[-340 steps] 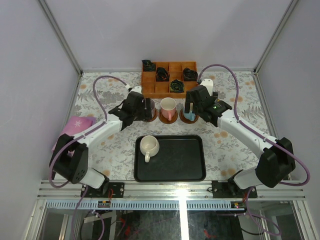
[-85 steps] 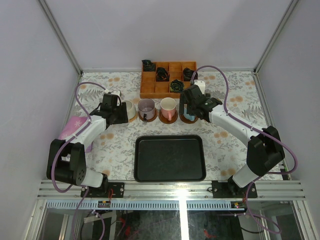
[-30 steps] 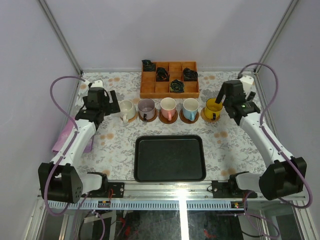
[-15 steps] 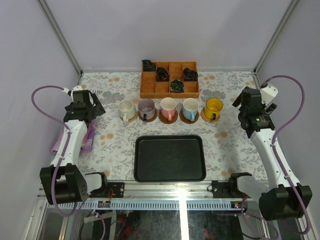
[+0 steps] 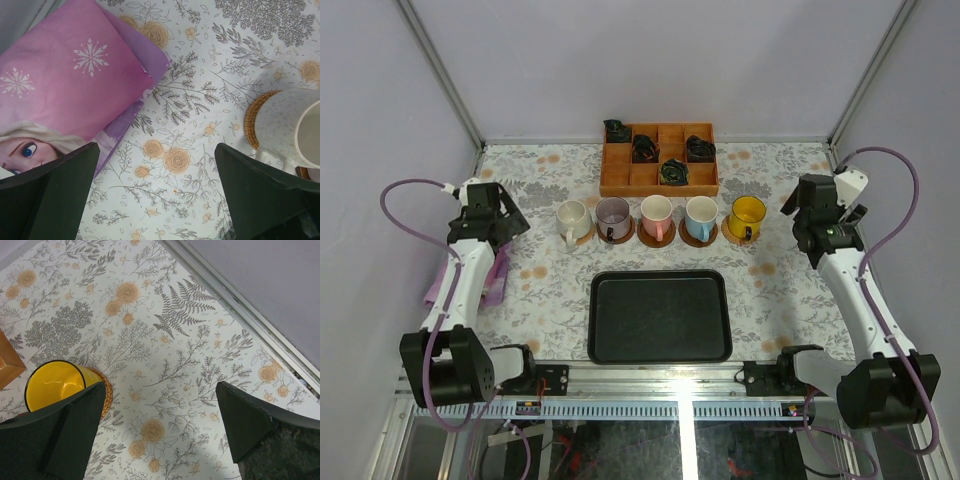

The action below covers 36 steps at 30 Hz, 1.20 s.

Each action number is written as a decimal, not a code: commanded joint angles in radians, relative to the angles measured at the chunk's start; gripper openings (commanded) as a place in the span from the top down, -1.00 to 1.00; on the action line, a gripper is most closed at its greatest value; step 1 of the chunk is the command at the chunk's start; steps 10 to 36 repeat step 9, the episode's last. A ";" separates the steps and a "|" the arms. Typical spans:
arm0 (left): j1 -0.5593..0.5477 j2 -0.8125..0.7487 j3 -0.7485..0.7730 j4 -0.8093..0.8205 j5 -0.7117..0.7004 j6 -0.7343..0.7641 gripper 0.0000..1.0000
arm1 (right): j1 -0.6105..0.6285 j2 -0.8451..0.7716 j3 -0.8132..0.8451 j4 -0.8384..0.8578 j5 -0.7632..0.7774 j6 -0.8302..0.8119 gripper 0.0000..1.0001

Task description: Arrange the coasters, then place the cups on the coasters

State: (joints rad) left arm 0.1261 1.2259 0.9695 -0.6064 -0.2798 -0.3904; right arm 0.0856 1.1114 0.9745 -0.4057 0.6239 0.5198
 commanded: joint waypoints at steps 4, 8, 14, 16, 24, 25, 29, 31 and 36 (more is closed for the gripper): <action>0.004 -0.103 -0.044 0.064 0.013 0.003 -1.00 | -0.002 0.020 0.053 0.045 -0.023 0.001 -0.98; 0.003 -0.136 -0.061 0.100 0.021 0.004 -0.99 | -0.001 0.019 0.048 0.045 -0.019 0.001 -0.99; 0.004 -0.141 -0.062 0.104 0.018 0.001 -0.99 | -0.002 0.019 0.047 0.045 -0.019 -0.001 -0.98; 0.004 -0.141 -0.062 0.104 0.018 0.001 -0.99 | -0.002 0.019 0.047 0.045 -0.019 -0.001 -0.98; 0.004 -0.141 -0.062 0.104 0.018 0.001 -0.99 | -0.002 0.019 0.047 0.045 -0.019 -0.001 -0.98; 0.004 -0.141 -0.062 0.104 0.018 0.001 -0.99 | -0.002 0.019 0.047 0.045 -0.019 -0.001 -0.98; 0.004 -0.141 -0.062 0.104 0.018 0.001 -0.99 | -0.002 0.019 0.047 0.045 -0.019 -0.001 -0.98; 0.004 -0.141 -0.062 0.104 0.018 0.001 -0.99 | -0.002 0.019 0.047 0.045 -0.019 -0.001 -0.98; 0.004 -0.141 -0.062 0.104 0.018 0.001 -0.99 | -0.002 0.019 0.047 0.045 -0.019 -0.001 -0.98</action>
